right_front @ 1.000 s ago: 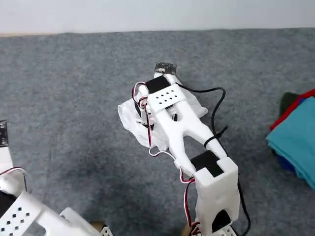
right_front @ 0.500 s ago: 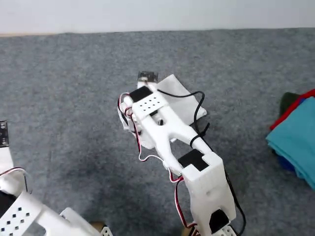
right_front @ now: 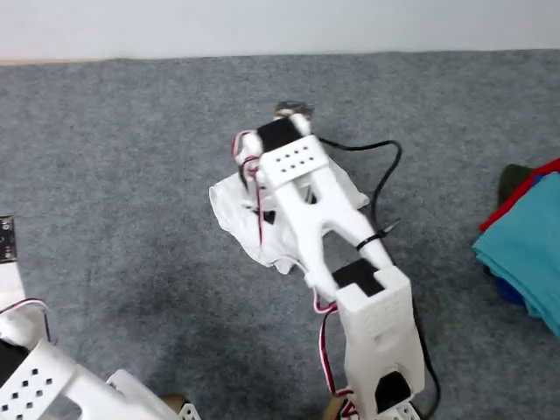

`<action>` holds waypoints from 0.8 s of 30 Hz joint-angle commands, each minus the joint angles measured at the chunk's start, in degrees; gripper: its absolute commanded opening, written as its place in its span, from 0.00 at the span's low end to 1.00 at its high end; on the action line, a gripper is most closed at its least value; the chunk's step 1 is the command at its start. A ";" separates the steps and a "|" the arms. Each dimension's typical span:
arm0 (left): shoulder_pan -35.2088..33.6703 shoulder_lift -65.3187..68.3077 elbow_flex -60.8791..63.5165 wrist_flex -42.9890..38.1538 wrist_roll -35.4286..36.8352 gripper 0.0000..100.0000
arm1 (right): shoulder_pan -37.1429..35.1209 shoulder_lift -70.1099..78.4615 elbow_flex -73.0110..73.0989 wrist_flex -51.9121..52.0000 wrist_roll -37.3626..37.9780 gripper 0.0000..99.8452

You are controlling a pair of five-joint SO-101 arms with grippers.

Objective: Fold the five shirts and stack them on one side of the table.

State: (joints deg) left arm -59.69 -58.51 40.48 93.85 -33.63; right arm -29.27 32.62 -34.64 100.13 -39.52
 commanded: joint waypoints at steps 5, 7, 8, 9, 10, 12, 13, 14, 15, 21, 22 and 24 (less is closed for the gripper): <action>-0.18 -0.88 -0.13 0.09 -0.44 0.03 | 5.58 -0.04 -2.29 1.98 -0.26 0.22; -0.18 -0.88 -0.13 0.00 -0.44 0.03 | 6.02 1.10 -2.29 1.98 -0.26 0.22; -0.18 -0.88 -0.13 0.00 -0.44 0.03 | 6.02 1.89 -2.29 1.89 -0.26 0.22; -0.18 -0.88 -0.13 0.00 -0.44 0.03 | 6.02 2.77 -2.29 1.89 -0.35 0.22; -0.18 -0.88 -0.13 0.00 -0.44 0.03 | 6.02 3.74 -2.29 1.89 -0.53 0.22; -0.18 -0.88 -0.13 0.00 -0.44 0.03 | 5.76 5.67 -2.37 1.71 -0.53 0.22; -0.18 -0.88 -0.13 0.00 -0.44 0.03 | 5.76 6.64 -2.37 1.19 -0.62 0.22; -0.18 -0.88 -0.13 0.00 -0.44 0.03 | 5.76 7.60 -2.37 0.31 -0.62 0.22; -0.18 -0.88 -0.04 0.00 -0.44 0.03 | 5.85 8.57 -2.37 -0.48 -0.62 0.22; -0.18 -0.88 0.22 0.00 -0.44 0.03 | 6.02 13.14 -2.37 -7.43 -0.35 0.22; -0.18 -0.88 0.22 0.00 -0.44 0.03 | 5.85 13.76 -2.37 -8.48 -0.35 0.22; -0.18 -0.88 0.22 0.00 -0.44 0.03 | 5.67 14.64 -2.37 -9.89 -0.35 0.22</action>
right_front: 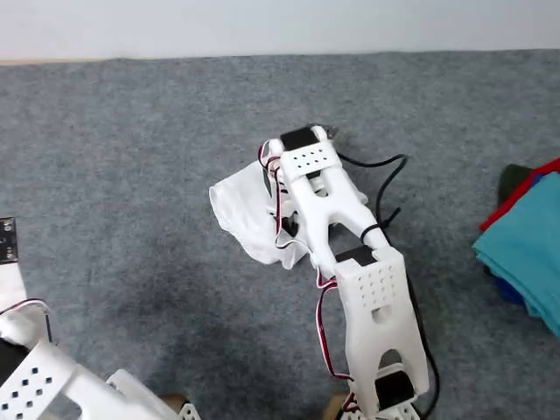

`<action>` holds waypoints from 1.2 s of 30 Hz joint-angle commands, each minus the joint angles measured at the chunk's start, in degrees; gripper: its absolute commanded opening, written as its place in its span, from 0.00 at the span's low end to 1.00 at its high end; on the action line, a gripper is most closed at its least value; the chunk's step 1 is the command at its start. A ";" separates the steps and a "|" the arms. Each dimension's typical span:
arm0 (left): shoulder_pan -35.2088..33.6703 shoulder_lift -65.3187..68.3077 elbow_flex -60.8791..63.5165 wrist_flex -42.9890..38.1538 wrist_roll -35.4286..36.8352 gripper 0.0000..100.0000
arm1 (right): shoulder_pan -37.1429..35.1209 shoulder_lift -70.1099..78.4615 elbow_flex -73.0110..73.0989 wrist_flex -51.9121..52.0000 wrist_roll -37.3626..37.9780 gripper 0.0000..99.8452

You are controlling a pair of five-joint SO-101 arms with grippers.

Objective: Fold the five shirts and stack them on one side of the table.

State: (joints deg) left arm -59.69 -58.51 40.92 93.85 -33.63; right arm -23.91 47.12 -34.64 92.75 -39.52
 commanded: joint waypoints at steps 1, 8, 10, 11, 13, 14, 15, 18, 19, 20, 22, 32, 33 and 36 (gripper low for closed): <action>-0.18 -0.88 -0.22 0.00 -0.44 0.03 | 0.31 0.40 -2.37 -3.12 -0.35 0.22; -0.09 -0.88 -0.13 0.00 -0.53 0.03 | 0.31 0.92 -2.37 -6.81 -0.53 0.22; -0.09 -0.88 -0.13 0.00 -0.53 0.03 | 0.31 0.92 -2.37 -7.69 -0.53 0.22; -0.09 -0.88 -0.13 -0.09 -0.53 0.03 | 0.31 0.92 -2.37 -7.96 -0.53 0.22; -0.09 -0.88 -0.13 -0.79 -0.53 0.03 | 0.31 1.19 -2.29 -7.96 -0.62 0.22; -0.09 -0.88 -0.13 -1.05 -0.53 0.03 | 0.40 1.63 -2.29 -7.87 -0.62 0.22; -0.09 -0.88 -0.13 -1.49 -0.53 0.03 | 0.40 2.15 -2.29 -7.60 -0.62 0.22; -0.09 -0.88 -0.13 -2.46 -0.53 0.03 | 0.66 3.47 -2.29 -7.34 -0.62 0.20; -0.09 -0.88 -0.13 -2.55 -0.53 0.03 | 0.66 3.47 -2.29 -7.34 -0.62 0.18; -0.09 -0.88 -0.13 -2.81 -0.53 0.03 | 0.66 3.47 -2.37 -7.43 -0.62 0.15; 0.00 -0.88 -0.13 -2.81 -0.53 0.03 | 0.66 3.38 -2.37 -7.60 -0.62 0.06; 0.00 -0.79 -0.13 -5.19 -0.53 0.03 | 4.53 -2.33 -2.37 -7.34 1.41 0.01; 0.00 -0.79 -0.13 -5.19 -0.53 0.03 | 5.41 -3.47 -2.37 -7.34 3.34 0.01; 0.00 -0.79 -0.13 -5.19 -0.53 0.03 | 8.31 -6.55 -2.37 -7.78 11.52 0.01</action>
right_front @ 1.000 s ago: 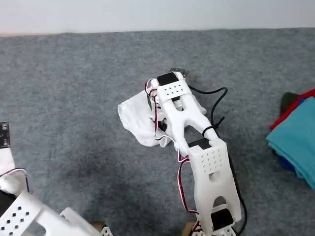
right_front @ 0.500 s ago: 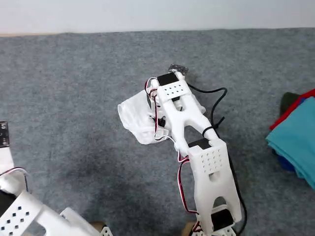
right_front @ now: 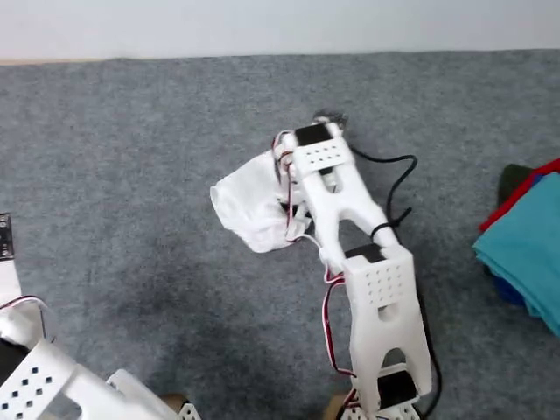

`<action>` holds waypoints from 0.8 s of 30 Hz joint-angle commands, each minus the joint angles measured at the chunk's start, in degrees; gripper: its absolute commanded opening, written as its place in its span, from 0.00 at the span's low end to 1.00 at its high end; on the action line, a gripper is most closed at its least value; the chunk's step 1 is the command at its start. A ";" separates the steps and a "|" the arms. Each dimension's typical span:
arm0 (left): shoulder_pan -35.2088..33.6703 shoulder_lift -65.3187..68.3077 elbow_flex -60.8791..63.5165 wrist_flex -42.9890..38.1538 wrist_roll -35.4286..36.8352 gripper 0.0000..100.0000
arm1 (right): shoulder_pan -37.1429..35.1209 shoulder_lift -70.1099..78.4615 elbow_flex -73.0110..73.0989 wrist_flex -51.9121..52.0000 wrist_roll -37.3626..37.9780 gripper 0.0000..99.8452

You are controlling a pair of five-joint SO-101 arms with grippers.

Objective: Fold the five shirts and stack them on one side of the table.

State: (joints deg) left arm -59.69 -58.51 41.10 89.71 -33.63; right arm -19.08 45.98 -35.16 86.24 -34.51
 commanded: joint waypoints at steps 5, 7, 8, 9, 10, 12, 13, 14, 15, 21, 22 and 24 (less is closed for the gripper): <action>0.00 -0.79 -0.31 -0.88 -0.53 0.03 | 8.13 -9.10 -1.85 -1.45 14.42 0.01; 0.00 -0.79 -0.31 -0.88 -0.53 0.03 | 10.07 -10.15 -1.85 -1.45 15.74 0.01; 0.00 -0.79 -0.31 -0.88 -0.53 0.03 | 11.12 -10.68 -1.85 -1.45 16.44 0.01; 0.00 -0.79 -0.31 -0.88 -0.53 0.03 | 12.00 -11.21 -1.85 -1.27 17.23 0.01; 0.00 -0.79 -0.31 -0.79 -0.53 0.03 | 12.88 -11.91 -1.93 -1.01 17.76 0.01; 0.00 -0.79 -0.31 -0.70 -0.53 0.03 | 14.46 -13.93 -1.93 -0.84 18.73 0.01; 0.00 -0.79 -0.31 -0.70 -0.53 0.03 | 15.16 -14.90 -1.93 -0.84 19.16 0.01; 0.00 -0.79 -0.31 -0.70 -0.44 0.03 | 15.87 -15.87 -1.93 -0.84 19.87 0.01; 0.00 -0.79 -0.31 -0.70 -0.44 0.03 | 16.40 -16.92 -1.93 -0.84 20.48 0.01; 0.00 -0.79 -0.31 0.09 -0.44 0.03 | 19.38 -21.67 -1.93 -0.84 23.21 0.01; 0.00 -0.79 -0.31 0.53 -0.44 0.03 | 20.09 -22.11 -1.93 -0.84 23.56 0.01; 0.00 -0.79 -0.22 1.32 -0.44 0.03 | 21.58 -22.99 -1.93 -0.84 24.09 0.01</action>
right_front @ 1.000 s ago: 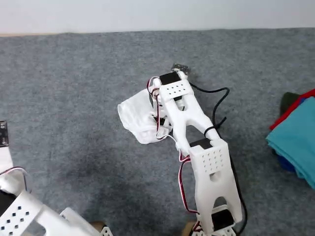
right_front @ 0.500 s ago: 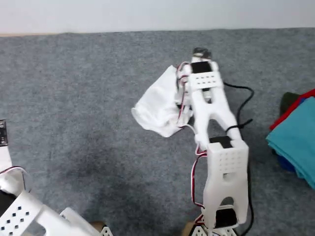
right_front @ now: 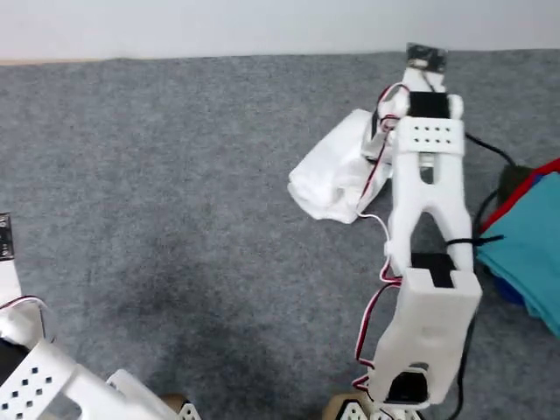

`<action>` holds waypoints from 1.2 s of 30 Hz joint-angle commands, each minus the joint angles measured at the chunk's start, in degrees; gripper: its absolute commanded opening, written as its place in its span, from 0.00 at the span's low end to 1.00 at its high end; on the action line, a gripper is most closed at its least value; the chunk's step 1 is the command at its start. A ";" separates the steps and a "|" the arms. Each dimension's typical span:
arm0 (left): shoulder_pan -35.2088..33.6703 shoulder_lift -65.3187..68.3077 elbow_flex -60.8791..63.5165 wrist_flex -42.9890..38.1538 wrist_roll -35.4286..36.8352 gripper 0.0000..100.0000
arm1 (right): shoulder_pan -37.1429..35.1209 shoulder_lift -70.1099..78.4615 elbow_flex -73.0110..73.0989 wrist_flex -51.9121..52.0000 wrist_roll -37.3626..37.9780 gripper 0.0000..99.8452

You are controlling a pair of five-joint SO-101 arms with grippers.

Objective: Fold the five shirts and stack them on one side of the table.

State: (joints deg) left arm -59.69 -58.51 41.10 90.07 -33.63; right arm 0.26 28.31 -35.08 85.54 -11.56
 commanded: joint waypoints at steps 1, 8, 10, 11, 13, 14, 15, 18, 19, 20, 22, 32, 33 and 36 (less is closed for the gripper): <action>0.00 -0.79 -0.22 1.23 -0.44 0.03 | 3.12 -5.58 -2.02 -0.13 1.49 0.01; 0.00 -0.79 -0.22 1.41 -0.44 0.03 | 9.80 -9.54 -2.02 -0.13 4.84 0.01; 0.00 -0.79 -0.22 1.41 -0.44 0.03 | 11.38 -10.59 -2.02 -0.13 5.89 0.01; 0.00 -0.79 -0.22 1.41 -0.44 0.03 | 12.00 -11.12 -2.02 -0.13 6.24 0.01; 0.00 -0.79 -0.22 1.49 -0.35 0.03 | 13.05 -12.26 -2.02 -0.13 6.24 0.01; 0.00 -0.79 -0.04 1.49 -0.26 0.03 | 13.49 -12.79 -2.02 -0.13 6.42 0.01; 0.00 -0.79 0.40 1.49 -0.26 0.03 | 13.93 -13.41 -2.02 -0.13 6.86 0.01; 0.00 -0.79 1.54 1.49 -0.26 0.03 | 15.16 -14.90 -2.02 -0.04 7.30 0.01; 0.00 -0.79 1.80 1.49 -0.18 0.03 | 15.69 -15.25 -2.02 -0.04 7.38 0.01; 0.00 -0.79 1.98 1.58 -0.18 0.03 | 16.13 -15.52 -2.02 -0.04 7.47 0.01; 0.00 -0.79 1.63 2.64 -0.18 0.03 | 16.92 -15.78 -2.02 -0.04 8.62 0.01; 0.00 -0.79 1.80 4.75 -0.18 0.03 | 24.75 -15.78 -1.93 -0.66 13.54 0.01; 0.00 -0.79 1.89 5.01 -0.18 0.03 | 25.71 -15.78 -2.02 -0.66 14.15 0.01; 0.00 -0.79 1.63 5.89 -0.18 0.03 | 28.97 -15.87 -2.02 -0.75 16.18 0.01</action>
State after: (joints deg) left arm -59.69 -58.51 43.38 94.99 -33.63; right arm 26.29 17.05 -35.08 85.54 2.77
